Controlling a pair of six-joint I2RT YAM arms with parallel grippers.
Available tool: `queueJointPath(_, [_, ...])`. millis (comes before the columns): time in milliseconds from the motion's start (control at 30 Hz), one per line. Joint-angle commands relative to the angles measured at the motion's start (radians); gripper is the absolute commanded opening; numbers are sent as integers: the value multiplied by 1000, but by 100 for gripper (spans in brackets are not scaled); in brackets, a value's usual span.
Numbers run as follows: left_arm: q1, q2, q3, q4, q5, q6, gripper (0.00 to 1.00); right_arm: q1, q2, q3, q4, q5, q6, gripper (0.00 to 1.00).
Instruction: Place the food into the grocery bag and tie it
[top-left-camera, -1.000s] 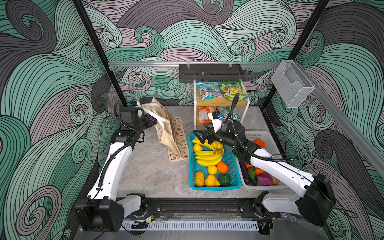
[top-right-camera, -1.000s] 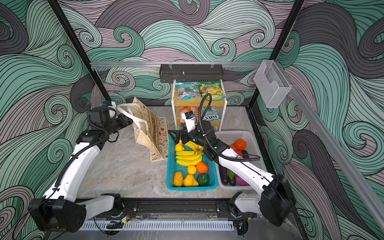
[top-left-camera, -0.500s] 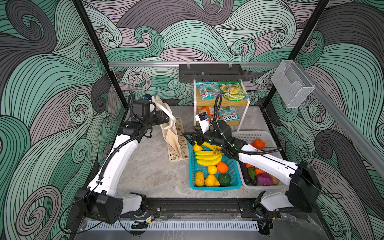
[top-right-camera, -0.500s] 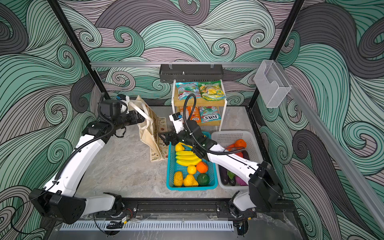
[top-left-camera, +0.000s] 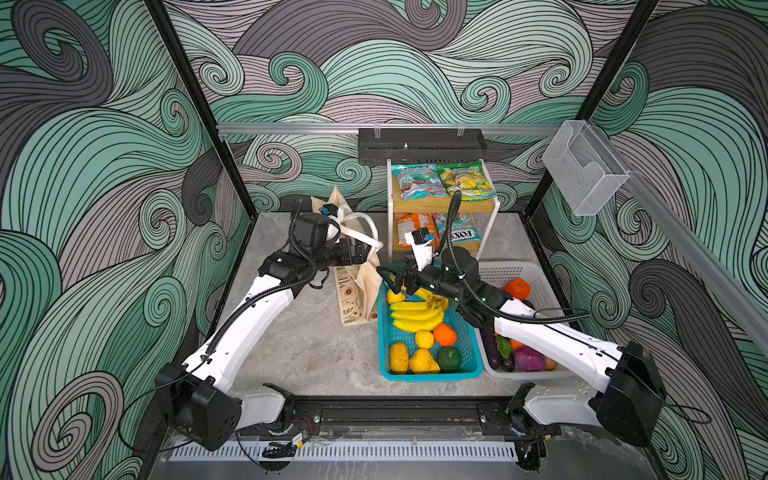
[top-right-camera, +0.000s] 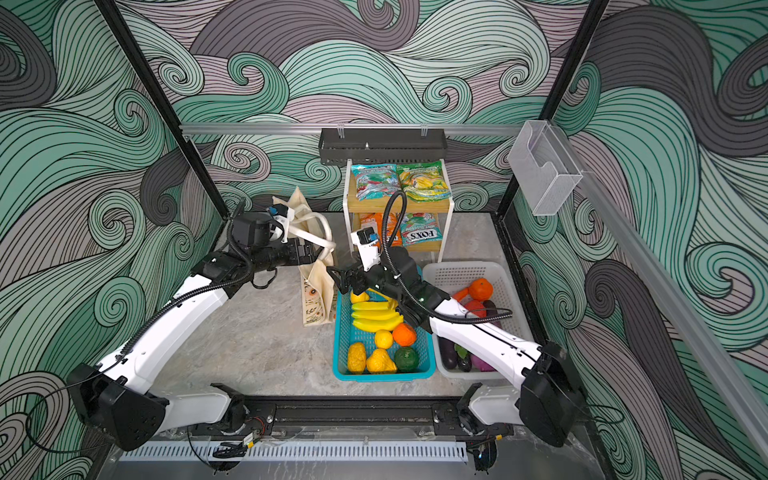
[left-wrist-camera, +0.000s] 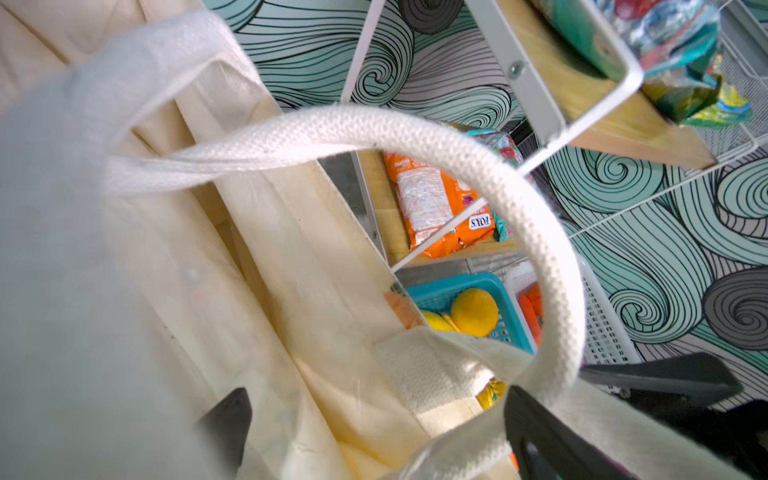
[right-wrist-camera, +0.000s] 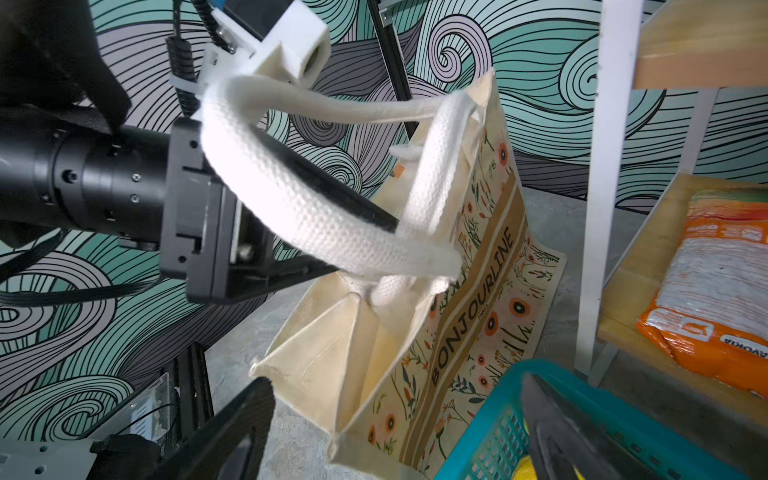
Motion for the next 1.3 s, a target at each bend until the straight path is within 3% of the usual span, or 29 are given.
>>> queueJointPath(0, [-24,52,28,-112,-129,57,81,-6,-54,-18,4,35,-17,92])
queueJointPath(100, [-30,80,35,-165,-177,62,79,-7,-93,-31,-10,57,-37,93])
queueJointPath(133, [-29,83,26,-146,-174,59,68,-8,-107,-37,-12,69,-44,93])
queueJointPath(233, [-29,90,40,-156,-161,48,16,-13,-144,-57,-4,95,-50,93])
queueJointPath(300, [-29,84,66,-193,-175,58,2,-15,-163,-64,-5,98,-56,92])
queueJointPath(333, [-29,75,80,-214,-206,65,0,-15,-170,-66,-11,100,-59,93])
queueJointPath(500, [-25,32,147,-386,-397,120,0,-15,-187,-71,-24,84,-64,92])
queueJointPath(567, [-19,11,171,-458,-422,121,0,-15,-184,-62,-34,72,-64,92])
queueJointPath(767, [-10,-104,207,-499,-414,136,0,-15,-154,-64,-11,52,-45,93])
queueJointPath(933, [0,-79,303,-517,-314,144,0,-15,-119,-50,-4,7,-10,92])
queueJointPath(967, [0,-90,299,-496,-322,153,8,-15,-115,-50,-2,3,-5,92])
queueJointPath(1000, [1,-96,288,-476,-352,158,43,-15,-114,-52,3,0,-3,93])
queueJointPath(1033, [7,-86,278,-479,-392,163,62,-15,-112,-54,8,0,0,93])
queueJointPath(1167, [84,-32,198,-534,-406,110,70,-15,-107,-51,5,-13,3,93])
queueJointPath(1267, [224,-120,8,-378,-293,25,70,-15,-113,-54,2,-13,1,94])
